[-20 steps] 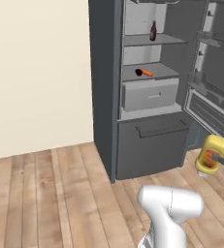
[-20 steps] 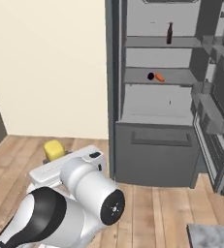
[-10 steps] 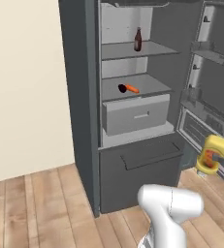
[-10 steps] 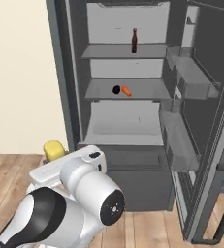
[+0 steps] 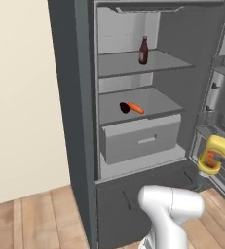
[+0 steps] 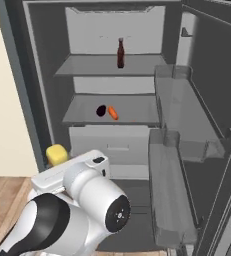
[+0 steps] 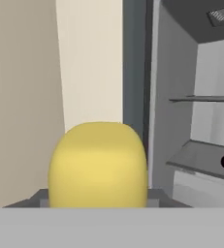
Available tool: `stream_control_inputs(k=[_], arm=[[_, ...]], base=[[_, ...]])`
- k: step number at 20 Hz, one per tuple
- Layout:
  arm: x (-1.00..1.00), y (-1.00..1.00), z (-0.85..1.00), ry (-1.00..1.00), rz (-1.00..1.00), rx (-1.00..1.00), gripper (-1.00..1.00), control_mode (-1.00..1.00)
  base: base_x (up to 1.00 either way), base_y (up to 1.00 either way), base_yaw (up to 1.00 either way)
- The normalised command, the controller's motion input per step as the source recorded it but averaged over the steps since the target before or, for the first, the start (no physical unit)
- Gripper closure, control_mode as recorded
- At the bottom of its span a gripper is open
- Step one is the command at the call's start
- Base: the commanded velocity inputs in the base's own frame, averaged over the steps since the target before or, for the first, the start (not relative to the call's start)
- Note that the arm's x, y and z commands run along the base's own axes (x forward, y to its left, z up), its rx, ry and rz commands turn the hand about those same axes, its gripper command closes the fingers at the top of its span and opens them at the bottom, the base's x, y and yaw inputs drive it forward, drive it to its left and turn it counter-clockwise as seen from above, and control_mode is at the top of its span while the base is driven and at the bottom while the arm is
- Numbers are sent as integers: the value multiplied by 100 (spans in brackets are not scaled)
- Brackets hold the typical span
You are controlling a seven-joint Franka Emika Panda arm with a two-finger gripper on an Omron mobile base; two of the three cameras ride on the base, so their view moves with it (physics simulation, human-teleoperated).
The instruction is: Place the ketchup and mustard from the counter to the top shelf of the fridge. If the existing items in the fridge are on the top shelf, move them to other shelves.
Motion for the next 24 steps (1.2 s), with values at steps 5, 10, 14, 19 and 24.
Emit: stream_control_inputs(k=[5, 10, 14, 19, 24], arm=[[0, 0, 0, 0, 0, 0, 100, 100], [0, 0, 0, 0, 0, 0, 100, 100], [0, 0, 0, 0, 0, 0, 100, 100], [48, 25, 68, -2, -18, -6, 100, -100], [80, 13, 99, 2, -27, 0, 100, -100]], base=[[58, 0, 19], [64, -6, 3], [62, 6, -1], [10, 6, -2], [0, 0, 0]])
